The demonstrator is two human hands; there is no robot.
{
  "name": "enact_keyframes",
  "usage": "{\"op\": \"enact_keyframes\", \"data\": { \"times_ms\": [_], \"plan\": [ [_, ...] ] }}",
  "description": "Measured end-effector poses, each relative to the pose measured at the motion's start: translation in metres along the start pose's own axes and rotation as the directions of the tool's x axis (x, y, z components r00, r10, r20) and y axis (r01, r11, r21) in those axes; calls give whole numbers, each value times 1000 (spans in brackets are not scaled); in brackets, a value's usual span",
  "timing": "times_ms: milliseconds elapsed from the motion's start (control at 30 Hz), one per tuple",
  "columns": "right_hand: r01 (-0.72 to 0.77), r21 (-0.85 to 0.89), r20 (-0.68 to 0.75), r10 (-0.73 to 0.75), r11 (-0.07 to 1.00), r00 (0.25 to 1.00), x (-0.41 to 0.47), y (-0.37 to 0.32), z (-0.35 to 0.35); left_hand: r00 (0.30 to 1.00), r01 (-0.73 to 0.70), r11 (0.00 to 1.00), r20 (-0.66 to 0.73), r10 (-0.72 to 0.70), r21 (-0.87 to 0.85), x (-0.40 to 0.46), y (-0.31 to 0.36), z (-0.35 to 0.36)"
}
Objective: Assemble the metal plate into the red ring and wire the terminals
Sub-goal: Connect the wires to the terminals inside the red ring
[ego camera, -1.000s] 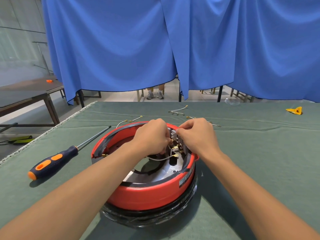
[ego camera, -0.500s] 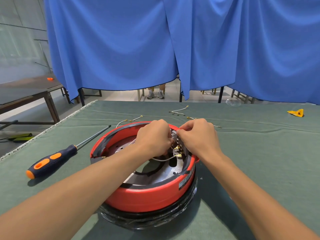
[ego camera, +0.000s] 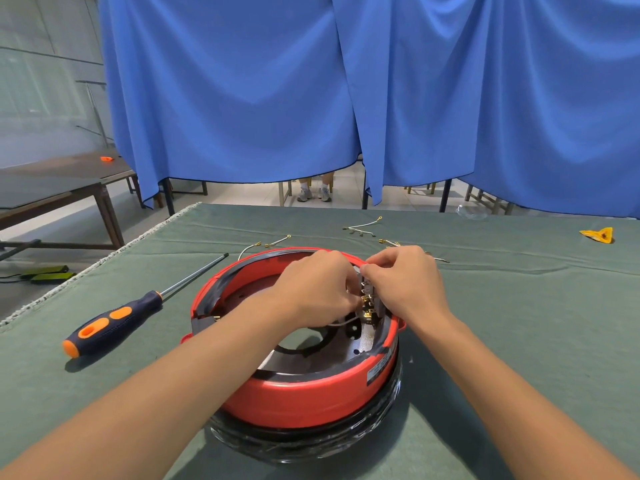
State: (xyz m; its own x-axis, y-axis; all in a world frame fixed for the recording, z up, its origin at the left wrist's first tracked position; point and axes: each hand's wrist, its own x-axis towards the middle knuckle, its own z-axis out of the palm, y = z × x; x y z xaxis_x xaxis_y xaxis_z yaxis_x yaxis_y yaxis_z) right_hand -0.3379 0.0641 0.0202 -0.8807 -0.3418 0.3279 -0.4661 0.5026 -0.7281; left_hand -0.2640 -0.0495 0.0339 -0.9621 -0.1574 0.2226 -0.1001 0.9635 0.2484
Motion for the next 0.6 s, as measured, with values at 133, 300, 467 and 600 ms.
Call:
{"op": "enact_keyframes", "data": {
  "times_ms": [133,300,467,600],
  "plan": [
    [-2,5,-11,2,1000,1000,0,0,0,1000,2,1000,27,-3,25,3,0,5],
    [16,26,-7,-16,1000,1000,-1,-1,-1,1000,5,997,21,-7,79,7,3,9],
    [25,39,-8,-25,999,1000,-1,0,0,1000,-11,990,9,10,140,9,-1,6],
    [19,46,-8,-18,999,1000,0,1,0,1000,-21,993,12,20,112,9,-3,4]
  ]
}}
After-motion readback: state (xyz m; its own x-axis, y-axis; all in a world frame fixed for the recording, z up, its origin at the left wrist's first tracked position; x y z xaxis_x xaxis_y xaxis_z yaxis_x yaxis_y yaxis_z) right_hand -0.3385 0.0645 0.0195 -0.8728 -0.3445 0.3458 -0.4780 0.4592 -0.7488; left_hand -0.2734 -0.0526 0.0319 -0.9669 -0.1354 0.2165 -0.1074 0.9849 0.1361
